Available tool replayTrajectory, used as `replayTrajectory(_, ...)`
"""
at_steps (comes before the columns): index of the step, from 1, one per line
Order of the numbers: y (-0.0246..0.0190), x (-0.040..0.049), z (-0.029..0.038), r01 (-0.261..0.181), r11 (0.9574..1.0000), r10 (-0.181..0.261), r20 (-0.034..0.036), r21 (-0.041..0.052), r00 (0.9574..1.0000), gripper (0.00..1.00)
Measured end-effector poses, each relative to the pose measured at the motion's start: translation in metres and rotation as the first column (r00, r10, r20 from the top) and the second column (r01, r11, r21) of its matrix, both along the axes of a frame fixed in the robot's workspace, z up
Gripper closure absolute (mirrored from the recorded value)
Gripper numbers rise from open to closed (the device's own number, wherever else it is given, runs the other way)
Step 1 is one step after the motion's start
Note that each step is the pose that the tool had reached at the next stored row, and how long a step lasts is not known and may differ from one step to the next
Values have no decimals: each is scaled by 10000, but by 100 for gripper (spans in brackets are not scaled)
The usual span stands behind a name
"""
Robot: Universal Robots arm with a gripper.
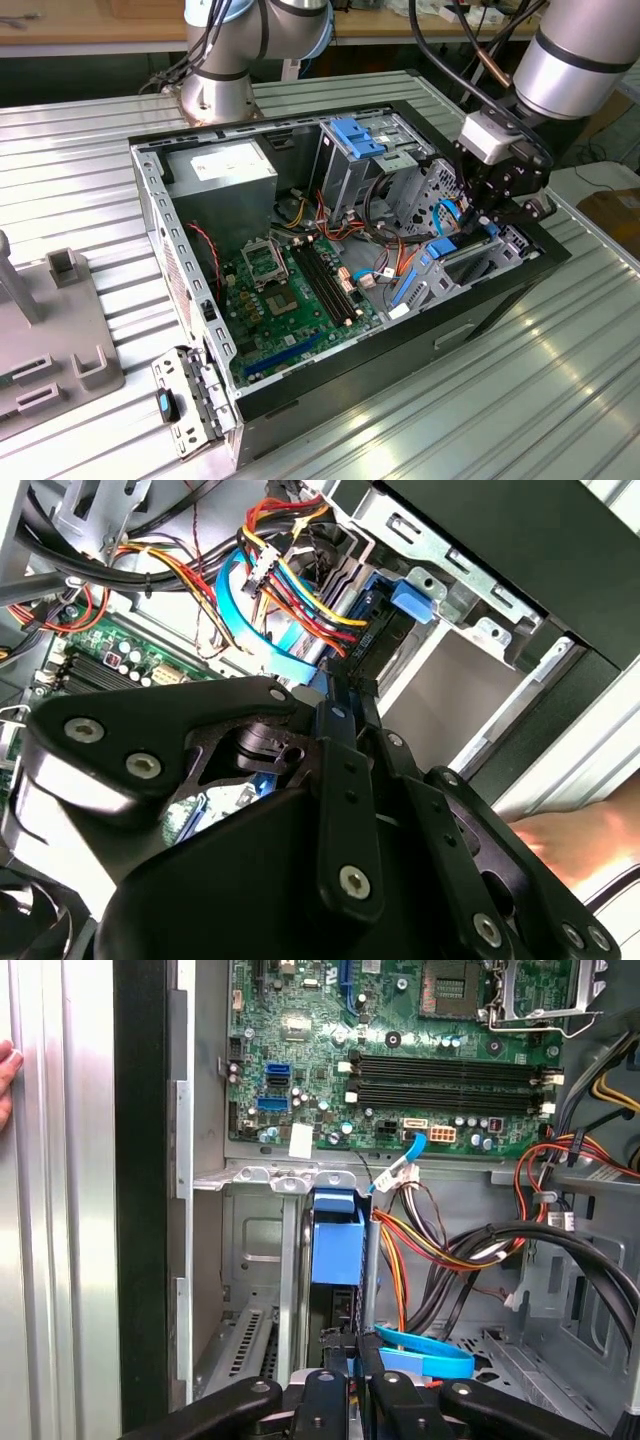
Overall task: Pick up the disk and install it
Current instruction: 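Insert the second disk wire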
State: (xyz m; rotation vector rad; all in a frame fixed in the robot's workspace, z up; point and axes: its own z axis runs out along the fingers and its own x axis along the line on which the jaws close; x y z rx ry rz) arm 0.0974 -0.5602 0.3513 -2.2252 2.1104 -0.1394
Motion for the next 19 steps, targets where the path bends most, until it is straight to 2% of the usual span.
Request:
replayTrajectory(6, -19, 1, -51, -2, 10000, 2, 1, 4, 10000, 84)
replayTrajectory(11, -25, 1, -66, -2, 10000, 2, 0, 2, 10000, 84)
replayTrajectory(15, -32, 0, -112, -2, 10000, 2, 0, -5, 10000, 84)
replayTrajectory(19, -32, 1, -118, -3, 10000, 3, 1, 6, 10000, 83)
